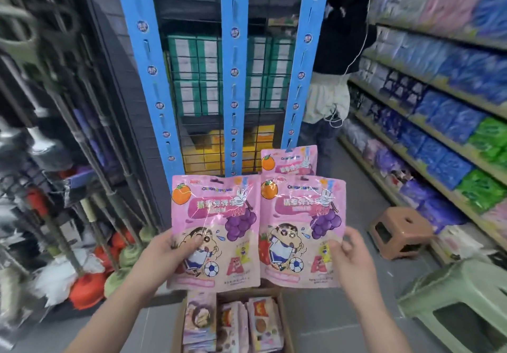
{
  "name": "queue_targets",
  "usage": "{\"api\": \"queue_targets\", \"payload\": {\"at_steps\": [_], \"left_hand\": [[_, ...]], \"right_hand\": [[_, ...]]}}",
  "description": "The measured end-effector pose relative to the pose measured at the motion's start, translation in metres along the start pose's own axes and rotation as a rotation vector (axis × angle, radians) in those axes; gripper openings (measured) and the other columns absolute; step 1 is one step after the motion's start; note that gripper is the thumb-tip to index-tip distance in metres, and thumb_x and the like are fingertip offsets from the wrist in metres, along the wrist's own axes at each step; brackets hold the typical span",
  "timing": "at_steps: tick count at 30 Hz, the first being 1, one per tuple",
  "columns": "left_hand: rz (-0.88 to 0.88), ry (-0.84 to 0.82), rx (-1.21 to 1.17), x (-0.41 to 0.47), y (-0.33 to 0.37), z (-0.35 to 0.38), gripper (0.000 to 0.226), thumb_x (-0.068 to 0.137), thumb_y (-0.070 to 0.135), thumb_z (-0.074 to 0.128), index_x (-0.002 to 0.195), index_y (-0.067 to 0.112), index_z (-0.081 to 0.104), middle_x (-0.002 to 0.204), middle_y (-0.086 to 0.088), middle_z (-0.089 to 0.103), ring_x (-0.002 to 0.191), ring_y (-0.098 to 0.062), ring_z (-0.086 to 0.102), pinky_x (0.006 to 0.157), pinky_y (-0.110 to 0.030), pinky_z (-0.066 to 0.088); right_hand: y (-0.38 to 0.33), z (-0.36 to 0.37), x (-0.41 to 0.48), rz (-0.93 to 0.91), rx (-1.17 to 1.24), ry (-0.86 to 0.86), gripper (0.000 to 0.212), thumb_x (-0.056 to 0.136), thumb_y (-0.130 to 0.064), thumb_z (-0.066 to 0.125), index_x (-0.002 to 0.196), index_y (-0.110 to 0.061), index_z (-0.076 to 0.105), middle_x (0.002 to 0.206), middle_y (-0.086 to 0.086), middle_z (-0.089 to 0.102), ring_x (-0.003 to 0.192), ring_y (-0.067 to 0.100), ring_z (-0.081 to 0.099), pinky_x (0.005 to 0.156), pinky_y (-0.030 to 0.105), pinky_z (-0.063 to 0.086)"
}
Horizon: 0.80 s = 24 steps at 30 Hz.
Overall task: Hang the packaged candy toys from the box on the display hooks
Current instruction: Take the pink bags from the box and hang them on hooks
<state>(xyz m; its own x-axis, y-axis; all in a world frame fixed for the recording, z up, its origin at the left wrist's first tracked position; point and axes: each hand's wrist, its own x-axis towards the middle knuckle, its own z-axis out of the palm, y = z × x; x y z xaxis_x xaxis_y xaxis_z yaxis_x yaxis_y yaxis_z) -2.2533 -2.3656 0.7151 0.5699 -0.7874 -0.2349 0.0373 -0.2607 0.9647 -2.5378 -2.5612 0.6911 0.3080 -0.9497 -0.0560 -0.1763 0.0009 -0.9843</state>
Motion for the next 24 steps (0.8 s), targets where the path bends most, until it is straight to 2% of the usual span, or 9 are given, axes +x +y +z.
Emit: {"api": "queue_targets", "payload": {"at_steps": [2, 5, 7, 8, 10, 12, 15, 18, 24], "left_hand": [[0.003, 0.021, 0.017, 0.006, 0.001, 0.009, 0.020, 0.096, 0.021, 0.069, 0.111, 0.009, 0.070, 0.099, -0.010, 0.081, 0.090, -0.030, 0.079, 0.088, -0.047, 0.062], [0.042, 0.046, 0.020, 0.013, 0.006, 0.021, 0.015, 0.097, 0.021, 0.067, 0.107, 0.010, 0.071, 0.098, -0.010, 0.082, 0.088, -0.028, 0.080, 0.073, -0.032, 0.063], [0.042, 0.041, 0.016, 0.016, 0.011, 0.027, 0.017, 0.098, 0.024, 0.066, 0.106, 0.011, 0.073, 0.098, -0.010, 0.082, 0.087, -0.028, 0.080, 0.067, -0.029, 0.061], [0.043, 0.041, 0.020, 0.016, 0.015, 0.029, 0.016, 0.098, 0.024, 0.066, 0.106, 0.012, 0.074, 0.097, -0.009, 0.082, 0.088, -0.029, 0.080, 0.068, -0.030, 0.061], [0.048, 0.039, 0.029, 0.020, 0.024, 0.032, 0.015, 0.098, 0.026, 0.066, 0.104, 0.016, 0.076, 0.098, -0.007, 0.082, 0.091, -0.029, 0.079, 0.083, -0.042, 0.061], [0.053, 0.023, 0.039, 0.029, 0.033, 0.032, 0.013, 0.098, 0.029, 0.067, 0.101, 0.023, 0.078, 0.100, -0.006, 0.082, 0.093, -0.028, 0.079, 0.093, -0.049, 0.058], [0.067, 0.000, 0.037, 0.046, 0.049, 0.030, 0.018, 0.097, 0.033, 0.067, 0.106, 0.020, 0.076, 0.101, -0.005, 0.082, 0.093, -0.028, 0.079, 0.095, -0.054, 0.057], [0.100, -0.031, 0.041, 0.062, 0.066, 0.029, 0.020, 0.097, 0.031, 0.066, 0.108, 0.016, 0.074, 0.100, -0.005, 0.082, 0.092, -0.027, 0.080, 0.093, -0.054, 0.058], [0.132, -0.016, 0.018, 0.086, 0.082, 0.034, 0.024, 0.095, 0.034, 0.068, 0.111, 0.017, 0.071, 0.097, -0.003, 0.082, 0.088, -0.025, 0.080, 0.090, -0.050, 0.060]], "right_hand": [[-0.002, -0.005, 0.009, -0.020, 0.020, 0.002, 0.028, 0.102, -0.002, 0.052, 0.110, -0.028, 0.060, 0.095, -0.003, 0.080, 0.081, 0.016, 0.077, 0.059, 0.019, 0.055], [-0.004, -0.011, 0.026, -0.043, 0.031, 0.017, 0.028, 0.102, -0.001, 0.052, 0.110, -0.026, 0.060, 0.094, -0.003, 0.079, 0.077, 0.013, 0.076, 0.057, 0.021, 0.056], [-0.008, -0.014, 0.033, -0.047, 0.047, 0.035, 0.030, 0.102, 0.001, 0.051, 0.108, -0.027, 0.061, 0.093, -0.004, 0.080, 0.077, 0.012, 0.076, 0.059, 0.022, 0.058], [-0.012, -0.014, 0.036, -0.055, 0.054, 0.040, 0.031, 0.102, 0.001, 0.051, 0.107, -0.028, 0.061, 0.094, -0.002, 0.080, 0.079, 0.013, 0.076, 0.062, 0.025, 0.059], [-0.021, -0.015, 0.045, -0.077, 0.052, 0.038, 0.032, 0.102, 0.000, 0.052, 0.109, -0.030, 0.062, 0.097, 0.000, 0.079, 0.084, 0.018, 0.077, 0.070, 0.035, 0.061], [-0.029, -0.014, 0.056, -0.101, 0.043, 0.040, 0.031, 0.102, -0.001, 0.052, 0.110, -0.030, 0.062, 0.097, 0.000, 0.079, 0.086, 0.020, 0.077, 0.070, 0.033, 0.060], [-0.041, -0.008, 0.076, -0.125, 0.030, 0.066, 0.031, 0.101, 0.000, 0.052, 0.109, -0.029, 0.062, 0.095, -0.001, 0.079, 0.085, 0.018, 0.077, 0.062, 0.021, 0.056], [-0.055, -0.002, 0.087, -0.136, 0.051, 0.084, 0.032, 0.101, 0.001, 0.052, 0.108, -0.029, 0.061, 0.093, -0.001, 0.079, 0.082, 0.016, 0.077, 0.059, 0.019, 0.055], [-0.071, -0.002, 0.124, -0.151, 0.019, 0.059, 0.045, 0.100, 0.001, 0.049, 0.102, -0.042, 0.063, 0.101, 0.001, 0.079, 0.089, 0.023, 0.077, 0.075, 0.043, 0.061]]}}
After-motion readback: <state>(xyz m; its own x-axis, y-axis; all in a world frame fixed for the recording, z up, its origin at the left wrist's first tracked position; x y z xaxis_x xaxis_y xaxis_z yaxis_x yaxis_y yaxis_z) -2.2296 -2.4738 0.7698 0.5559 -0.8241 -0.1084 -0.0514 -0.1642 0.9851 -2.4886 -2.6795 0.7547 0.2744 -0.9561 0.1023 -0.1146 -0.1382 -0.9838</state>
